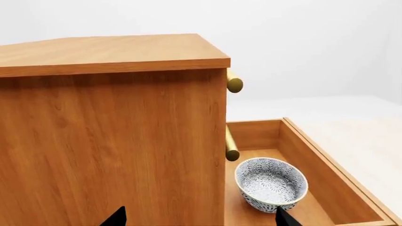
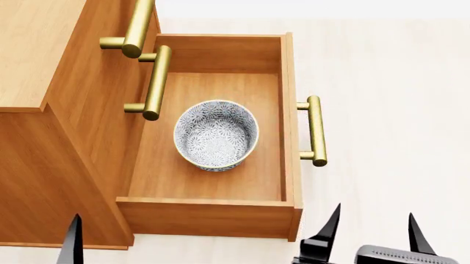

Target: Put the bowl in the bottom drawer of the cabinet and close it.

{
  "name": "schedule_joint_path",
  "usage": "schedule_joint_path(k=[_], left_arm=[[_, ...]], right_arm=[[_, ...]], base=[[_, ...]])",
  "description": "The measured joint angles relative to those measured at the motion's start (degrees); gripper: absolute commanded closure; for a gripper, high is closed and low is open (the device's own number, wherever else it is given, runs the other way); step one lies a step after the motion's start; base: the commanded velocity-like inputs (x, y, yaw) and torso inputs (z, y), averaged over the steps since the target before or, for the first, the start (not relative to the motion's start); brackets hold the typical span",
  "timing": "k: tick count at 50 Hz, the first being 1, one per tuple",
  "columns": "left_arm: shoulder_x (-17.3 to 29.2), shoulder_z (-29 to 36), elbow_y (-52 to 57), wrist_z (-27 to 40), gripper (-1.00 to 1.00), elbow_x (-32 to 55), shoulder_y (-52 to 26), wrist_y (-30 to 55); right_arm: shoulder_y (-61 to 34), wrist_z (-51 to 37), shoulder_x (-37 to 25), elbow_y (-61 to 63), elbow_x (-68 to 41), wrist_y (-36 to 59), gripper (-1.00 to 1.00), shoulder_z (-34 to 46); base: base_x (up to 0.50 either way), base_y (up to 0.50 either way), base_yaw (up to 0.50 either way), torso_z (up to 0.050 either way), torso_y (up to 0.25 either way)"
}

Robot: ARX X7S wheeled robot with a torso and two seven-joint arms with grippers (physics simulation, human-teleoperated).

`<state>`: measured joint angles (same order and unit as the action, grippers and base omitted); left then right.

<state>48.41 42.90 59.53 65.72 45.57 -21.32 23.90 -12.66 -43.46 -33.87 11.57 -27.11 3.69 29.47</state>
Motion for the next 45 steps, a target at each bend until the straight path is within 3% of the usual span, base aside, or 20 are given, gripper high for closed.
schedule_joint_path(k=[45], left_arm=[[0.66, 0.06, 0.47, 0.61, -1.0, 0.69, -0.74, -0.13]], right_arm=[[-6.62, 5.93, 6.78, -14.41, 1.31, -1.32, -1.0, 3.73]], base=[[0.0, 0.0, 0.0, 0.0, 0.0]])
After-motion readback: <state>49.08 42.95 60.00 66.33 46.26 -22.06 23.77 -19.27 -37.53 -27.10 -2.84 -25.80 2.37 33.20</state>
